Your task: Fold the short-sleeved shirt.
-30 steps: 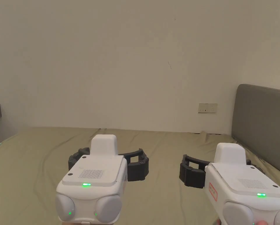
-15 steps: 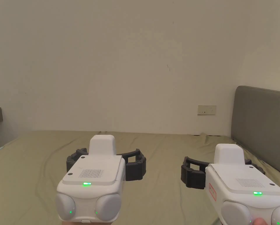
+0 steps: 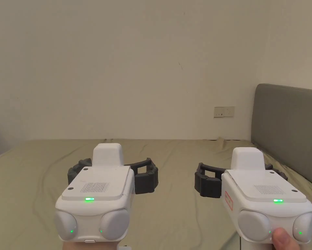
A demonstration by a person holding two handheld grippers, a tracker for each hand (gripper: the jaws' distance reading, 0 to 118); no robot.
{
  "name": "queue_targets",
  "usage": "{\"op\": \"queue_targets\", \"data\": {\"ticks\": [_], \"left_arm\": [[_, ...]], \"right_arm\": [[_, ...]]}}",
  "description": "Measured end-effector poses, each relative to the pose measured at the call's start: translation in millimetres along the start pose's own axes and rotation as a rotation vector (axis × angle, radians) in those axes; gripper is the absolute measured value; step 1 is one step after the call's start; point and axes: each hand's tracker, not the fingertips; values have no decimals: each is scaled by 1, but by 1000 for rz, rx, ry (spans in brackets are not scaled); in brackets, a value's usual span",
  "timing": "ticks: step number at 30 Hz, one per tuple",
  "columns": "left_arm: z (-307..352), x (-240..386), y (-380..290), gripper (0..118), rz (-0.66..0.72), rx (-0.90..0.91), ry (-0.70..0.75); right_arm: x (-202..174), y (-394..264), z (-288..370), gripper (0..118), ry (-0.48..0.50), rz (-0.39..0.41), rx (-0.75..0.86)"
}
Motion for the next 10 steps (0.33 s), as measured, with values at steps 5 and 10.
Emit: {"op": "queue_targets", "data": {"ticks": [5,10], "left_arm": [[-6,0,-3,118,-3,5,-4],[-12,-3,-5,118,3,1,-1]], "right_arm": [[-1,-3,-8,118,2,-2,-4],[-4,-6,-15,118,1,7,-9]]}}
